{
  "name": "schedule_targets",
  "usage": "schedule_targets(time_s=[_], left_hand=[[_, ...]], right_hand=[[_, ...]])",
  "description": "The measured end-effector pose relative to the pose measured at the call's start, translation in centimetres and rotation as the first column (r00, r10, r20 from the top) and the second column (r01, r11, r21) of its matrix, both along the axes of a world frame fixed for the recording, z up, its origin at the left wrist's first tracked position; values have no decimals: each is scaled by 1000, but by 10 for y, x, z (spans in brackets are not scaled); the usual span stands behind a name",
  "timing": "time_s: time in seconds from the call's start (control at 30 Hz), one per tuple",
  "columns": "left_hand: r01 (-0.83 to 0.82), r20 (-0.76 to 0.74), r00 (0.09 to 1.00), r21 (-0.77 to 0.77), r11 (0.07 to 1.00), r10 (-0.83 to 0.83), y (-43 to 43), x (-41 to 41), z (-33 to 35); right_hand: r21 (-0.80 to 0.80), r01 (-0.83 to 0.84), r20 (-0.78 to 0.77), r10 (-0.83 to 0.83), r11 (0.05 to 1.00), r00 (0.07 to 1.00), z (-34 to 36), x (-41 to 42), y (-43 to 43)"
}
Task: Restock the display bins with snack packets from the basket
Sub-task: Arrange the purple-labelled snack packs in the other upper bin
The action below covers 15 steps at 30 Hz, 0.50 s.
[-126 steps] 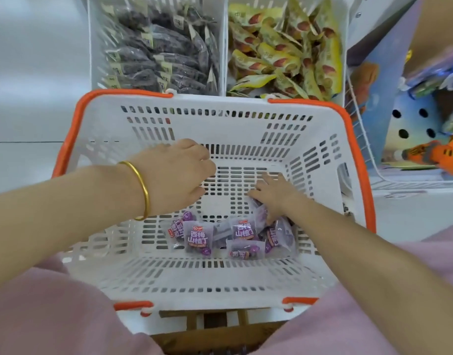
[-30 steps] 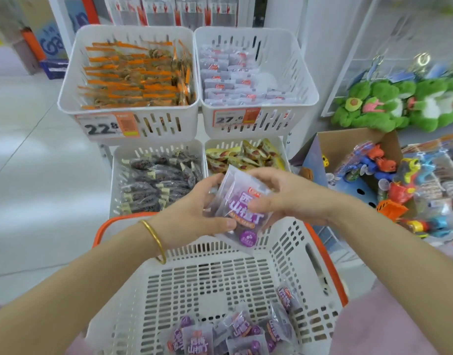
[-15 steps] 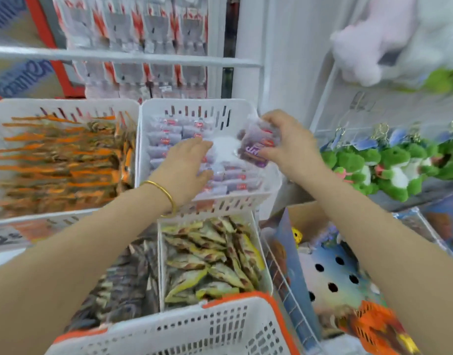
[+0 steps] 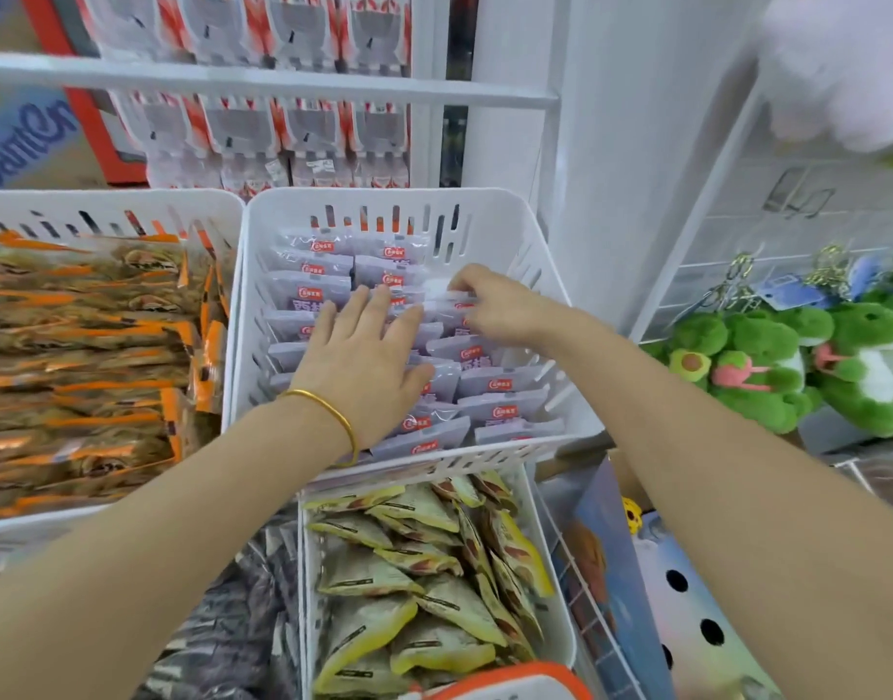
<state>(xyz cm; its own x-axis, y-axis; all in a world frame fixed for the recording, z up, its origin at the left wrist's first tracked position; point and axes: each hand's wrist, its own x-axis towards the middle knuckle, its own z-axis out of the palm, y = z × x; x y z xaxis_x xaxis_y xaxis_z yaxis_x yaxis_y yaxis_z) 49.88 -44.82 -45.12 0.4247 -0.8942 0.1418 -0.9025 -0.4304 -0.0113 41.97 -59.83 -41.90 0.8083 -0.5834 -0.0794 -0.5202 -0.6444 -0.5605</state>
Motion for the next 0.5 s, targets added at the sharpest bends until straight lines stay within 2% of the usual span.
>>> schedule_targets(time_s=[0.07, 0.2, 0.27, 0.33, 0.43, 0.5], left_hand=[[2, -2, 1000, 17, 1000, -2, -1, 0, 2], [3, -17, 1000, 73, 997, -2, 3, -4, 10], [6, -58, 998, 30, 1000, -4, 13, -10, 20], [40, -97, 994, -75, 996, -48, 36, -22, 33], [157, -156, 965, -298, 941, -210, 106, -62, 39], [216, -220, 930, -316, 924, -293, 161, -96, 30]], right_hand=[[88, 22, 56, -27, 996, 998, 8, -4, 2], [51, -51, -11, 52, 997, 999, 11, -16, 17], [-18, -11, 78, 12, 1000, 997, 17, -28, 24], [-44, 57, 236, -45, 997, 971, 29, -52, 38], [103, 56, 442, -96, 993, 892, 31, -103, 85], [317, 8, 500, -175, 948, 848, 19, -138, 133]])
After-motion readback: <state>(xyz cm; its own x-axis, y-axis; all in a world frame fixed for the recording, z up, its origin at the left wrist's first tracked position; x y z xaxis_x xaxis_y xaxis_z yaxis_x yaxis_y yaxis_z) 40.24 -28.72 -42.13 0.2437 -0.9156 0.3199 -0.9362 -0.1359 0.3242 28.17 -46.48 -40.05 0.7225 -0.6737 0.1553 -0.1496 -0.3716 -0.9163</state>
